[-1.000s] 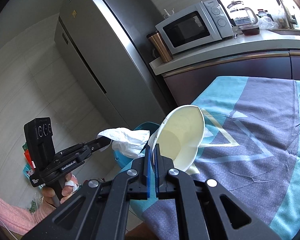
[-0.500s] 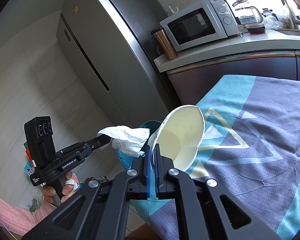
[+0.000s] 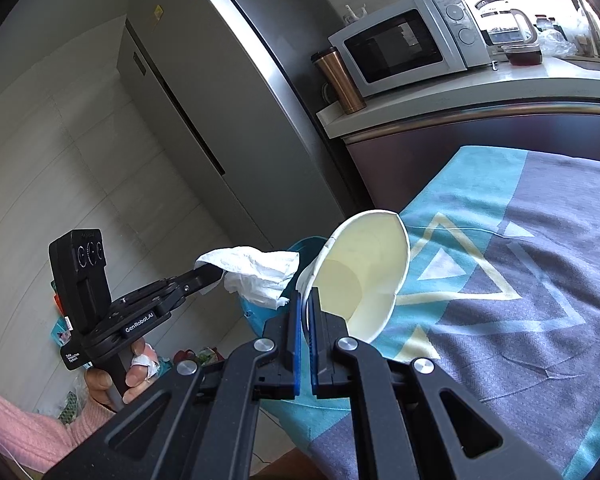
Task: Collect trash
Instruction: 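Carry the tissue and paper cup over to the teal bin with both tools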
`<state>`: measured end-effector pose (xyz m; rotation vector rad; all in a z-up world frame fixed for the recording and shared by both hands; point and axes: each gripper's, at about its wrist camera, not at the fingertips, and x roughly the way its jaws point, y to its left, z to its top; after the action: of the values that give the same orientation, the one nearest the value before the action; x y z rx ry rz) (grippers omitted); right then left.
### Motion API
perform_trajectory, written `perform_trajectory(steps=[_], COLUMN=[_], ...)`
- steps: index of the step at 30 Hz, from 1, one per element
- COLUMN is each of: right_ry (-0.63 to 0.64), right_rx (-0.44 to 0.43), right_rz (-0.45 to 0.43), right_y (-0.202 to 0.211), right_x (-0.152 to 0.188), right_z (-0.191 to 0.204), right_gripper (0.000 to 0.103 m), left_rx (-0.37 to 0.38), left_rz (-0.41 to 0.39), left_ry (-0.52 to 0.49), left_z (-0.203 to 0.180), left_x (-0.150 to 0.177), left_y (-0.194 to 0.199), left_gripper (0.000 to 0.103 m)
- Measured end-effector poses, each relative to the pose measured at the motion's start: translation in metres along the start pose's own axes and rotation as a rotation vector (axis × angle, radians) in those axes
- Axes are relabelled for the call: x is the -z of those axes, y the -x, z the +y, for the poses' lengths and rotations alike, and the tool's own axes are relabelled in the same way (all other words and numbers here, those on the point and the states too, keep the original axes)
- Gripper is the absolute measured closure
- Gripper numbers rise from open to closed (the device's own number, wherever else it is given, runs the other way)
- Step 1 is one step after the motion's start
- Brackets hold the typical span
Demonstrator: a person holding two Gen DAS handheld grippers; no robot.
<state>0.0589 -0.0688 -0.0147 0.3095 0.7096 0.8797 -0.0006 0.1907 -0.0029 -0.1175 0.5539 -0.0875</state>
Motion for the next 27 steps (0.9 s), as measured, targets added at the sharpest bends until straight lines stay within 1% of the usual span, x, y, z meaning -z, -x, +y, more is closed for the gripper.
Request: perform_trajectory(steps=[27], right_ry=[0.015], right_rx=[-0.031], right_rz=[0.027], right_y=[-0.022], right_x=[-0.004], right_z=[0.008], right_gripper=[0.1], left_rx=[-0.053], left_rz=[-0.007], left_ry=[0.027], left_z=[0.022], left_x=[-0.001], left_y=[0.002], left_gripper=[0.1])
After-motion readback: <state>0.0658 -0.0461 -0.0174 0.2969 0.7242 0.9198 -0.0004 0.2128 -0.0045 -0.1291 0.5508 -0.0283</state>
